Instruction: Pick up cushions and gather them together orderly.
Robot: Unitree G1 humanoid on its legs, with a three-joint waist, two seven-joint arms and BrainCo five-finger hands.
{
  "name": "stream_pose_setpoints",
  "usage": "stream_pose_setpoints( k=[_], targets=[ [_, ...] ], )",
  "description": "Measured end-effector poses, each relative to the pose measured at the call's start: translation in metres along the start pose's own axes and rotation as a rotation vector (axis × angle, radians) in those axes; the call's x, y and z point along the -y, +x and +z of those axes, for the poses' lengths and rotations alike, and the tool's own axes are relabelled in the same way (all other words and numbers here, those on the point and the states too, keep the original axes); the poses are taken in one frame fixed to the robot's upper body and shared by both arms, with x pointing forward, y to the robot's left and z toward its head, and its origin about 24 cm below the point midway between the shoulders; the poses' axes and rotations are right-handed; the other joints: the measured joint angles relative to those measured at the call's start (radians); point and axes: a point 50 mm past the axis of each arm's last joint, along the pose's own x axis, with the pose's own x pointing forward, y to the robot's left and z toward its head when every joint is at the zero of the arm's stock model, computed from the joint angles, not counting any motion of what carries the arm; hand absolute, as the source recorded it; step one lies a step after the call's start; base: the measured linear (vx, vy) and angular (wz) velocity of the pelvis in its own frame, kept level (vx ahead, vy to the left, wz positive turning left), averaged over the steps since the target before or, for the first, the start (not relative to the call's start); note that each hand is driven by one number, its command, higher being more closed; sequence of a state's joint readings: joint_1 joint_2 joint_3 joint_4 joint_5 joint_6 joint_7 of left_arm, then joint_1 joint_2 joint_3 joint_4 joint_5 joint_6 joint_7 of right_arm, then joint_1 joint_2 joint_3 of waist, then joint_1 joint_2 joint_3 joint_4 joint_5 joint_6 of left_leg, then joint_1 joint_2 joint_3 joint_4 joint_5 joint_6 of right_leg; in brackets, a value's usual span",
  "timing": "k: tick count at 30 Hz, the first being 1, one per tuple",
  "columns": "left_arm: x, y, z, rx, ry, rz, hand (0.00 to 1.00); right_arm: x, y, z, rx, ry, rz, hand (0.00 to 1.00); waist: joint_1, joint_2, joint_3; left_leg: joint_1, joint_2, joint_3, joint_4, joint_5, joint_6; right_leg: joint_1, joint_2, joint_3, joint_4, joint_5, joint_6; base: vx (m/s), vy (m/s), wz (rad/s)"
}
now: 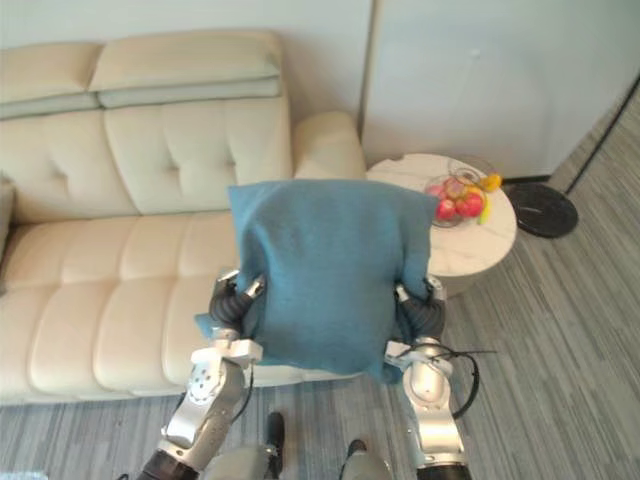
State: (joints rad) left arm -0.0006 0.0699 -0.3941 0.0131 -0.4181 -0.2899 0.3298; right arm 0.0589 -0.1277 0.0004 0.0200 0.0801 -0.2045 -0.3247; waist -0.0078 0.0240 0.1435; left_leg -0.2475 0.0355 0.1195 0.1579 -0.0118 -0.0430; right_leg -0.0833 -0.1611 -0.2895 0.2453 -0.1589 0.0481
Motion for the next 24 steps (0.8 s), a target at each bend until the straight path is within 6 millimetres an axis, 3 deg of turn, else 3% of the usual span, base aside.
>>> stream_pose_setpoints(
  k=[1,2,3,4,5,7,9,11,12,13,14,15,17,18,19,21,22,23,24],
  targets=[
    [0.001,-0.001,-0.003,-0.018,-0.014,-0.012,1.00,0.003,0.000,-0.001,-0.004,-0.005,-0.013,1.00,-0.003,-0.001,0.001,-0.044,0.063,0.144,0.132,-0.063,0.036,0.011,-0.031,-0.041,0.000,0.003,0.005,-0.11,0.095,0.79],
    [0.001,-0.001,-0.004,-0.024,-0.012,-0.012,1.00,0.004,0.000,-0.001,-0.005,-0.007,-0.015,1.00,-0.004,-0.001,0.001,-0.048,0.077,0.162,0.153,-0.069,0.034,0.016,-0.038,-0.047,-0.002,0.004,0.007,-0.08,0.152,0.82],
    [0.001,-0.003,-0.008,-0.040,-0.009,-0.012,1.00,0.006,0.000,-0.001,-0.003,-0.008,-0.023,1.00,-0.011,-0.001,0.000,-0.048,0.123,0.233,0.210,-0.085,0.029,0.038,-0.061,-0.073,-0.018,0.015,0.025,-0.01,0.301,0.84],
    [0.004,-0.005,-0.012,-0.061,-0.011,-0.021,1.00,0.011,0.001,0.000,0.000,-0.015,-0.045,1.00,-0.026,0.008,-0.021,-0.047,0.201,0.344,0.253,-0.103,0.016,0.061,-0.094,-0.120,-0.051,0.037,0.061,-0.01,0.301,0.85],
    [0.005,-0.005,-0.013,-0.064,-0.012,-0.025,1.00,0.013,0.002,0.000,0.002,-0.018,-0.049,1.00,-0.030,0.013,-0.027,-0.046,0.213,0.360,0.256,-0.105,0.013,0.065,-0.101,-0.128,-0.058,0.041,0.069,0.05,0.370,0.91],
    [0.011,-0.006,-0.016,-0.079,-0.022,-0.057,1.00,0.020,0.005,0.002,0.013,-0.038,-0.076,1.00,-0.043,0.048,-0.052,-0.033,0.258,0.451,0.254,-0.101,-0.019,0.087,-0.138,-0.162,-0.090,0.072,0.132,0.10,0.379,0.73],
    [0.008,-0.005,-0.017,-0.090,-0.012,-0.062,1.00,0.018,0.005,0.002,0.007,-0.027,-0.085,1.00,-0.037,0.024,-0.061,-0.051,0.190,0.459,0.277,-0.149,0.023,0.089,-0.203,-0.163,-0.113,0.104,0.124,0.12,0.499,0.45],
    [0.003,-0.005,-0.020,-0.109,0.003,-0.056,1.00,0.015,0.004,0.001,-0.002,-0.011,-0.087,1.00,-0.032,0.014,-0.061,-0.090,0.163,0.443,0.361,-0.222,0.066,0.084,-0.249,-0.157,-0.079,0.146,0.143,0.17,0.549,0.39],
    [0.000,-0.006,-0.024,-0.130,0.013,-0.049,1.00,0.014,0.003,-0.001,-0.014,-0.010,-0.089,1.00,-0.028,0.013,-0.060,-0.086,0.145,0.439,0.378,-0.250,0.084,0.070,-0.277,-0.144,-0.020,0.165,0.129,0.15,0.377,0.23],
    [-0.003,-0.007,-0.027,-0.148,0.025,-0.043,1.00,0.013,0.003,-0.002,-0.022,-0.009,-0.088,1.00,-0.023,0.013,-0.060,-0.071,0.127,0.437,0.376,-0.266,0.095,0.039,-0.302,-0.117,0.057,0.184,0.090,0.18,0.479,0.25],
    [-0.006,-0.008,-0.030,-0.166,0.039,-0.038,1.00,0.012,0.002,-0.006,-0.038,-0.011,-0.083,1.00,-0.024,0.014,-0.059,-0.045,0.105,0.427,0.358,-0.276,0.111,-0.028,-0.314,-0.035,0.202,0.165,0.012,0.18,0.441,0.38],
    [-0.008,-0.008,-0.030,-0.173,0.051,-0.039,1.00,0.012,0.001,-0.011,-0.060,-0.015,-0.083,1.00,-0.032,0.011,-0.058,-0.016,0.078,0.406,0.317,-0.272,0.117,-0.085,-0.272,0.072,0.348,0.082,-0.014,0.18,0.398,0.55],
    [-0.012,-0.009,-0.030,-0.179,0.074,-0.051,1.00,0.010,0.000,-0.015,-0.079,-0.009,-0.081,1.00,-0.049,0.007,-0.057,0.053,0.030,0.378,0.217,-0.244,0.124,-0.144,-0.139,0.209,0.461,-0.023,0.053,0.20,0.256,0.62],
    [-0.013,-0.009,-0.030,-0.178,0.082,-0.056,1.00,0.008,0.000,-0.014,-0.075,-0.007,-0.067,1.00,-0.053,0.003,-0.056,0.104,-0.005,0.372,0.146,-0.223,0.124,-0.174,-0.077,0.221,0.446,-0.074,0.054,0.21,0.185,0.41],
    [-0.013,-0.009,-0.029,-0.176,0.082,-0.058,1.00,0.008,0.002,-0.013,-0.070,-0.008,-0.060,1.00,-0.053,0.001,-0.057,0.130,-0.024,0.369,0.111,-0.215,0.125,-0.192,-0.052,0.205,0.424,-0.094,0.045,0.20,0.145,0.24],
    [-0.011,-0.007,-0.028,-0.167,0.082,-0.067,1.00,0.009,0.007,-0.008,-0.045,-0.021,-0.045,1.00,-0.055,0.001,-0.056,0.185,-0.068,0.356,0.040,-0.208,0.126,-0.250,0.014,0.139,0.318,-0.103,0.018,0.23,0.113,0.26],
    [-0.010,-0.006,-0.027,-0.164,0.082,-0.075,1.00,0.009,0.008,-0.007,-0.041,-0.022,-0.043,1.00,-0.062,0.002,-0.057,0.206,-0.080,0.334,0.027,-0.208,0.126,-0.273,0.056,0.123,0.233,-0.076,0.004,0.24,0.059,0.42],
    [-0.010,-0.005,-0.027,-0.163,0.082,-0.079,1.00,0.009,0.008,-0.007,-0.041,-0.022,-0.045,1.00,-0.068,0.001,-0.057,0.210,-0.084,0.322,0.026,-0.208,0.125,-0.274,0.068,0.126,0.203,-0.056,-0.005,0.28,0.009,0.71],
    [-0.009,-0.005,-0.027,-0.162,0.081,-0.089,1.00,0.011,0.008,-0.007,-0.041,-0.020,-0.054,1.00,-0.079,-0.010,-0.058,0.224,-0.103,0.292,0.021,-0.210,0.123,-0.283,0.083,0.140,0.157,0.011,-0.051,0.39,-0.054,0.98]
  ],
)
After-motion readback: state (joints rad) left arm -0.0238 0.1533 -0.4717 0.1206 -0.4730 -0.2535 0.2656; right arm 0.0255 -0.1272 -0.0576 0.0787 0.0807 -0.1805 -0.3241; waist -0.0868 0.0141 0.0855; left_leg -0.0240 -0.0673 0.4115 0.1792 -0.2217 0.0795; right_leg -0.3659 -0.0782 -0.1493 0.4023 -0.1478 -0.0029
